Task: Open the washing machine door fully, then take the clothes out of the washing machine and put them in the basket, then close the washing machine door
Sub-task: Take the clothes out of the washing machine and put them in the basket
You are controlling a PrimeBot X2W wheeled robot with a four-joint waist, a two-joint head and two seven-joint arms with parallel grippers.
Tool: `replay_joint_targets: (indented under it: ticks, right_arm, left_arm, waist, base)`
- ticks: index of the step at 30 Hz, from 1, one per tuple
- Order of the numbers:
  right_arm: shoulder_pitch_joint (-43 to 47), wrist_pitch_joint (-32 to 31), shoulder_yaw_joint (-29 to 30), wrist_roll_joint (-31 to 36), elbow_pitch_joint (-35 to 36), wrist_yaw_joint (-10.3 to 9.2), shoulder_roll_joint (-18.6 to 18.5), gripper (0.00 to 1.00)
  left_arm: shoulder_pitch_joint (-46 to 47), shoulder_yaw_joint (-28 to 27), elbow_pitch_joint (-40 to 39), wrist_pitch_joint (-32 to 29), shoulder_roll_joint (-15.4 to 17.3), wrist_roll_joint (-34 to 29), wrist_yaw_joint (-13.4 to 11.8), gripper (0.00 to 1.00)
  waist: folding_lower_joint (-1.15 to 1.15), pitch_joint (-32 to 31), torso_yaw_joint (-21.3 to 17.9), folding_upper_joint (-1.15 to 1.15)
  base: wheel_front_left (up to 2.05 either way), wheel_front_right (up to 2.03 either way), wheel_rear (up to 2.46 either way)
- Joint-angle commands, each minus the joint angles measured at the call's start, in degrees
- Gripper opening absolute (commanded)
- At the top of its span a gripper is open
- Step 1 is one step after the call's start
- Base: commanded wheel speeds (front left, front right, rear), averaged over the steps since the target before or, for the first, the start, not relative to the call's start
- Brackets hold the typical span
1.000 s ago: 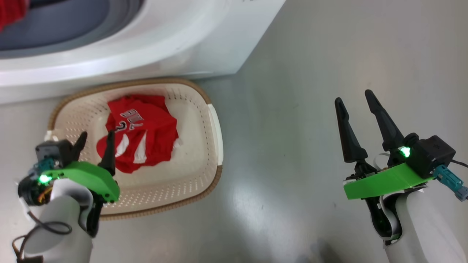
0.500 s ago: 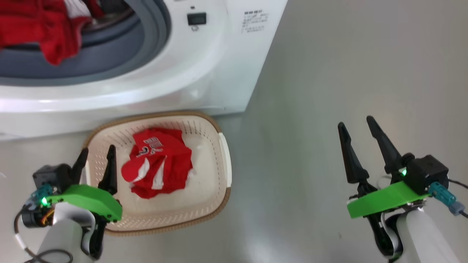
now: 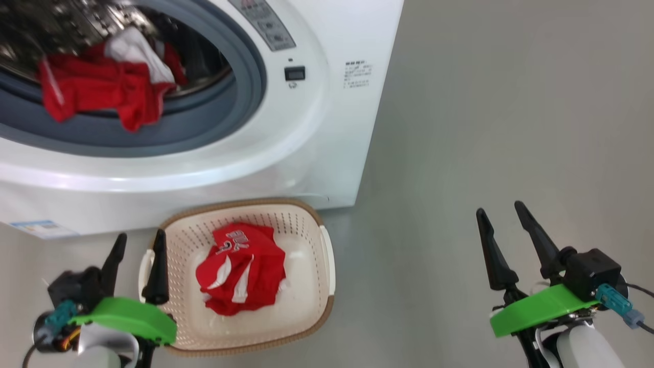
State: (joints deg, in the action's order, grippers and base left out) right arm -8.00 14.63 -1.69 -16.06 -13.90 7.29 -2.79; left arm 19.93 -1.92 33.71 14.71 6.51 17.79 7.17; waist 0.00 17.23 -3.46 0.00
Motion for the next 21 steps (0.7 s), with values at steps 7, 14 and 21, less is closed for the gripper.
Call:
replay_joint_targets:
  ticks: [7,14,21]
  right_arm:
    - [3.6,0.4,-0.6,1.1,0.1,0.2,-0.2,1.0]
    - [6.8,0.4,-0.2,0.6,0.1,0.2,-1.0,1.0]
    - [9.3,0.4,0.0,-0.1,0.4,0.2,-1.8,1.0]
  left_arm:
    - [-6.6,-3.7,-7.7,0.3,-0.1,-2.0,0.3,1.0]
    - [-11.3,-4.9,-12.9,0.3,-1.1,-3.5,0.3,1.0]
    - [-15.3,-6.1,-16.5,0.3,-1.7,-4.1,0.3,1.0]
  waist:
    - [0.0,-7.6,0.9,0.0]
    - [0.0,-11.3,1.5,0.0]
    - [0.0,-13.7,1.6,0.0]
  base:
    - [0.0,0.0,0.0]
    - [0.0,0.0,0.0]
    - [0.0,0.0,0.0]
